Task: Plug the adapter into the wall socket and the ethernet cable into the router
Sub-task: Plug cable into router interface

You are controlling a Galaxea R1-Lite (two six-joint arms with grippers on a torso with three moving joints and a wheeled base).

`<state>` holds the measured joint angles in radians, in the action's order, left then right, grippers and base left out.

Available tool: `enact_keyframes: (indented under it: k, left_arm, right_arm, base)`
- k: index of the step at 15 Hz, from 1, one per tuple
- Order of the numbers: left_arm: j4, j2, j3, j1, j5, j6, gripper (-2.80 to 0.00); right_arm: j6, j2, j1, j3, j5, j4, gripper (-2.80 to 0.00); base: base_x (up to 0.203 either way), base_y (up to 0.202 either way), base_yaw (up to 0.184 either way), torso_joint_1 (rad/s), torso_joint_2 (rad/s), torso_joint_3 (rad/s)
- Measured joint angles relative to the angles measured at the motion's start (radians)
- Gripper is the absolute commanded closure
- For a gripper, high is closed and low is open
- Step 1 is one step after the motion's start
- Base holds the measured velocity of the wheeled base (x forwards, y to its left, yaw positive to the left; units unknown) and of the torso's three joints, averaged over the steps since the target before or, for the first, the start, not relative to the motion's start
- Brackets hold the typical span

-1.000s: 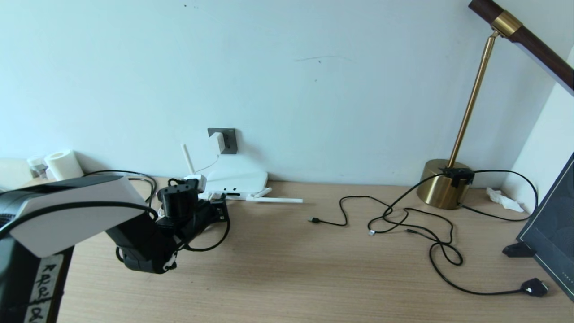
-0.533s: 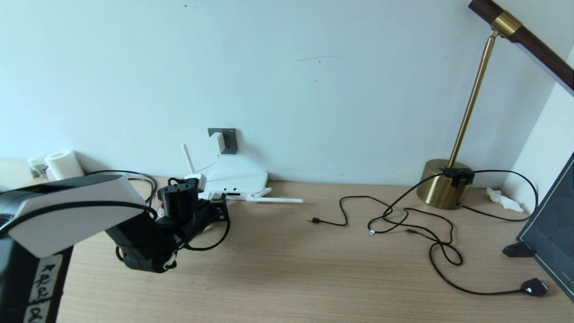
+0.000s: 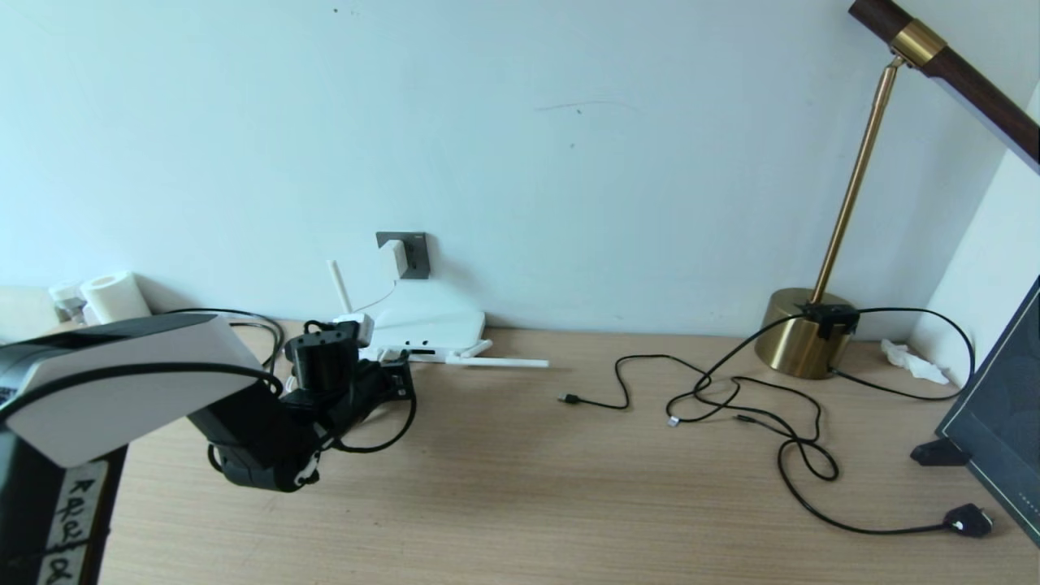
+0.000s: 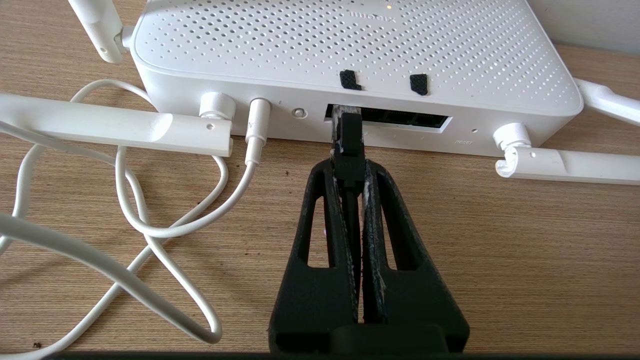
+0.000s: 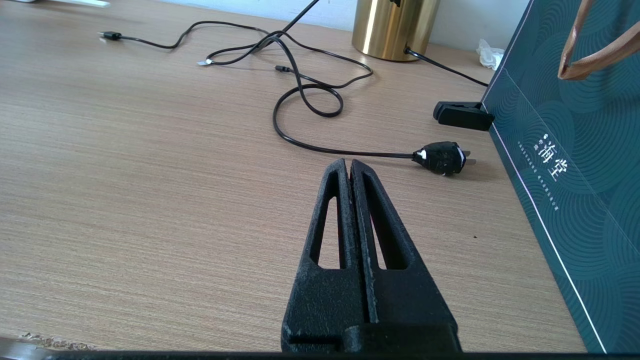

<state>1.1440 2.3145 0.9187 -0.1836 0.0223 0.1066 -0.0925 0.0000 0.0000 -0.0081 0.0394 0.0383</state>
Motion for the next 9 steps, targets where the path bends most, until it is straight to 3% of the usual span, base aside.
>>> enact_keyframes:
  k: [9]
  left_arm:
    - [-0.024,-0.006,0.006,-0.004,0.007,0.0,0.0]
  right_arm:
    - [0.0,0.0,0.0,0.0,0.0,0.0,0.0]
  base:
    - [0.0,0.0,0.0,0.0,0.0,0.0]
